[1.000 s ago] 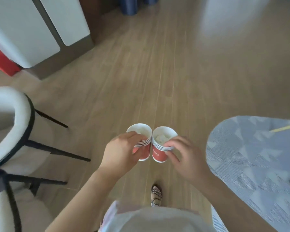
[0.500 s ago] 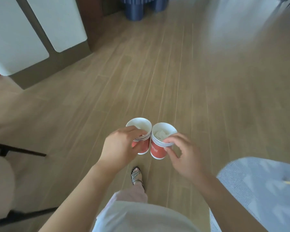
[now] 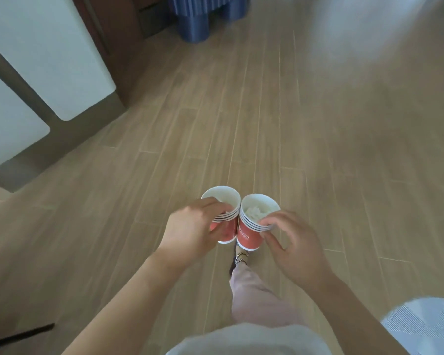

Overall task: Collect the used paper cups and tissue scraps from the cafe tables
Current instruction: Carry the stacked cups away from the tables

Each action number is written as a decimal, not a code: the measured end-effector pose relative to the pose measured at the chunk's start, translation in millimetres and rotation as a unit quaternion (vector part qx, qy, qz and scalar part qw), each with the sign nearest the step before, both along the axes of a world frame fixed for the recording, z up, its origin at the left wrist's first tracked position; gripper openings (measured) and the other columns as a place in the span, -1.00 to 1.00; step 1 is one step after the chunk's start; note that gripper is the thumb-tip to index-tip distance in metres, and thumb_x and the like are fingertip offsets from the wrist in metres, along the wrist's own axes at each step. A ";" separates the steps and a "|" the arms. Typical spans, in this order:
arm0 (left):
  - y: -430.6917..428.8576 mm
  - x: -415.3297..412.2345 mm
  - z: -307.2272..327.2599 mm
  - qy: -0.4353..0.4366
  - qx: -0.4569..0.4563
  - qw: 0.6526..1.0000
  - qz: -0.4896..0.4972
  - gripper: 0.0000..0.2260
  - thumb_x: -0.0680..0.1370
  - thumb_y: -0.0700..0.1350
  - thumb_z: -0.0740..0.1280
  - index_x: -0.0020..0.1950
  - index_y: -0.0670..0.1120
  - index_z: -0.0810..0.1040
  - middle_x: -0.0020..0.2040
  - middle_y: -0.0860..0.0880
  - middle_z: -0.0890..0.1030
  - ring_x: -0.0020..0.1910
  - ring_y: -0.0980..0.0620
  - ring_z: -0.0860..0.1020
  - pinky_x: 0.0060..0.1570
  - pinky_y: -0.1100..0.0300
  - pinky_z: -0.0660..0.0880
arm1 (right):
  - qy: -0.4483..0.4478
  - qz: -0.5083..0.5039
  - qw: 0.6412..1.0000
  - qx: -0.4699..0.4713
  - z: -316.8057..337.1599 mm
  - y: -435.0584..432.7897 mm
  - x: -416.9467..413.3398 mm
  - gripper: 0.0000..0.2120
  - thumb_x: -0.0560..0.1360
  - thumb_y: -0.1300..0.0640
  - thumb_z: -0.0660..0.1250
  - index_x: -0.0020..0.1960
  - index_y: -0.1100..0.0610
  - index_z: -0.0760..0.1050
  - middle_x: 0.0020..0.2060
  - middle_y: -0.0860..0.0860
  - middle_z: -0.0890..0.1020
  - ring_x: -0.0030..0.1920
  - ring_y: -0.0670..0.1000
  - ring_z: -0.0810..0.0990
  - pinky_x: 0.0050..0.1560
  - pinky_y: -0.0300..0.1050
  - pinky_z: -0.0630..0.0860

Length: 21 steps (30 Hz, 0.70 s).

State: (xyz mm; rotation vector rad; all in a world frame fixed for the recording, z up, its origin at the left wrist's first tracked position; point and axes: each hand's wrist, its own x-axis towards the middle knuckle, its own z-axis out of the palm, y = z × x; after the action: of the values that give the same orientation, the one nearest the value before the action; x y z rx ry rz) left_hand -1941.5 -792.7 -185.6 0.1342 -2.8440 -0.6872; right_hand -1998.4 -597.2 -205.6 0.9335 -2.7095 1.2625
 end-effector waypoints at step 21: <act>-167.8 -582.0 -1.6 0.026 -0.007 1.000 -0.001 -0.80 0.36 0.01 0.29 -0.07 0.06 0.61 -0.17 0.13 0.64 -0.20 0.01 0.60 -0.36 0.23 0.46 | 0.004 -0.018 1.000 -0.006 -0.9 -164.1 -579.5 -0.78 0.37 0.36 0.41 -0.07 0.11 0.57 -0.12 -0.03 0.61 -0.05 -0.06 0.56 0.00 -0.43 0.36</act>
State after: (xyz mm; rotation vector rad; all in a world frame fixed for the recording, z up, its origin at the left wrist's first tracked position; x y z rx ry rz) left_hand -2523.5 -960.5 -187.1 0.1103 -2.7999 -0.6620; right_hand -2577.8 -761.3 -206.5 0.8818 -2.6973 1.2651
